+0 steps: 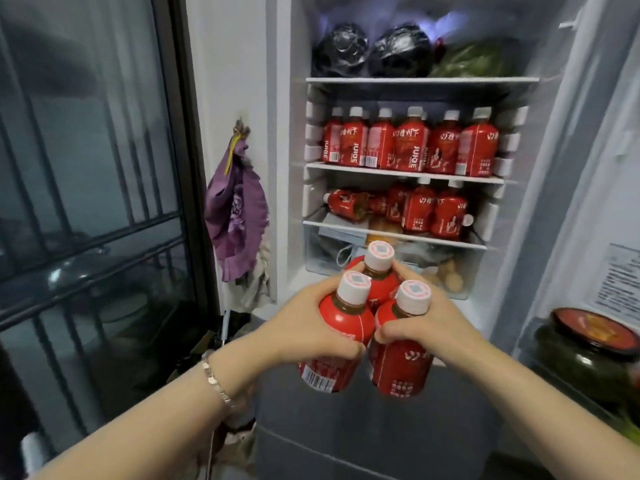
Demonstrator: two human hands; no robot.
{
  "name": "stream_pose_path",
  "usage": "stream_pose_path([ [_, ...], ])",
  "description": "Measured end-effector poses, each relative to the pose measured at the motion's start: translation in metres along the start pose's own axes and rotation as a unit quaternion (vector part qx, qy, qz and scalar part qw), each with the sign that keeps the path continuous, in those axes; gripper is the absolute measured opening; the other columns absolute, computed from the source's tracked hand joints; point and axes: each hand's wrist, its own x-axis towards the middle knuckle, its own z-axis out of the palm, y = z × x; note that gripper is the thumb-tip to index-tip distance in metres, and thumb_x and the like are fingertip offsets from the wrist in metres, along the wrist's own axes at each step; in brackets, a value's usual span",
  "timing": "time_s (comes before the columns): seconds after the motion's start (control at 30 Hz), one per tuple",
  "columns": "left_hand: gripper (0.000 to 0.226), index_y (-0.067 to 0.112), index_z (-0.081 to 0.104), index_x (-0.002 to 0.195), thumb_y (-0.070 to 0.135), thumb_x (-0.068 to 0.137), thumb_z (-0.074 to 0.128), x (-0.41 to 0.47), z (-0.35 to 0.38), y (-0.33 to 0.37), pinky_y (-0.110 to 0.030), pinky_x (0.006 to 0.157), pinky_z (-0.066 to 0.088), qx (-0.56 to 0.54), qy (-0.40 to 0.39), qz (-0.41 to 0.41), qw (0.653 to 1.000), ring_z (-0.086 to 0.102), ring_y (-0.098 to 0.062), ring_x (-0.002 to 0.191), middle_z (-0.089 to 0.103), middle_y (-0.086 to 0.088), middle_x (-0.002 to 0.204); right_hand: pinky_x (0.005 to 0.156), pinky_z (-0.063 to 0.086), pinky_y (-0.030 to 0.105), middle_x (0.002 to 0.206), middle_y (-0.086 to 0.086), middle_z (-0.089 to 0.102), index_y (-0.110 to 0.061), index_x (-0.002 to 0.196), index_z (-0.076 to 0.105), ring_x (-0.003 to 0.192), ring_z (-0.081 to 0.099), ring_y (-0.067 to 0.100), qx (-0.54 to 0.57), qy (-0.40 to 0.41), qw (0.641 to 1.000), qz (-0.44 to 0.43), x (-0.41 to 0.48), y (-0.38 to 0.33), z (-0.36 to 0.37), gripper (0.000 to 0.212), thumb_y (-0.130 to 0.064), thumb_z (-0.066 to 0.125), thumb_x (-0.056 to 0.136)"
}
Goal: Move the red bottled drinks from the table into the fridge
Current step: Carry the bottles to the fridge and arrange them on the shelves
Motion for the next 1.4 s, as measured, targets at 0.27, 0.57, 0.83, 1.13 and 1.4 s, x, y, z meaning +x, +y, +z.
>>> stream_pose_path([
  [0.27,0.066,0.042,0.057,0.104,-0.001,0.06,0.081,0.201,-0.056,-0.058,-0.014,0.073,0.052,0.004,-0.073,0.031,0.997,0.066,0.001,0.086,0.069,0.015,0.096,0.078,0.055,0.027,0.097,-0.008,0.073,-0.047,0.103,0.062,0.087,0.068,0.009,0.025,0.071,0.997,0.029,0.162,0.062,-0.045,0.07,-0.004,0.07,0.048],
  [0.57,0.06,0.035,0.06,0.1,0.01,0.049,0.076,0.324,-0.078,-0.074,-0.026,0.076,0.056,-0.053,-0.133,-0.002,0.99,0.068,-0.01,0.085,0.07,0.004,0.093,0.082,0.054,0.038,0.095,0.001,0.073,-0.039,0.098,0.065,0.087,0.069,0.017,0.024,0.088,0.991,0.095,0.252,0.087,-0.087,0.055,-0.007,0.071,0.054],
  [0.83,0.059,0.036,0.057,0.103,0.012,0.052,0.075,0.363,-0.08,-0.08,-0.04,0.086,0.054,-0.062,-0.14,-0.064,0.986,0.067,-0.022,0.096,0.068,-0.002,0.103,0.08,0.055,0.041,0.088,0.003,0.074,-0.016,0.096,0.065,0.086,0.069,0.024,0.005,0.124,0.979,0.163,0.289,0.108,-0.103,0.045,-0.01,0.075,0.053],
  [1.13,0.041,0.02,0.055,0.105,0.01,0.071,0.077,0.365,-0.067,-0.092,-0.029,0.058,0.053,-0.205,0.112,-0.107,0.966,0.068,-0.02,0.075,0.067,-0.008,0.095,0.082,0.052,0.033,0.099,-0.004,0.066,-0.026,0.12,0.057,0.091,0.063,0.015,0.073,0.362,0.92,0.133,0.274,0.119,-0.099,0.062,-0.012,0.078,0.064],
  [1.4,0.047,0.023,0.049,0.105,0.024,0.07,0.08,0.388,-0.051,-0.096,-0.035,0.08,0.054,-0.158,0.276,-0.061,0.946,0.064,-0.017,0.088,0.063,0.0,0.099,0.059,0.043,0.026,0.072,-0.01,0.061,-0.021,0.073,0.056,0.07,0.058,0.007,-0.072,0.43,0.895,0.097,0.29,0.126,-0.097,0.021,-0.022,0.077,0.067],
])
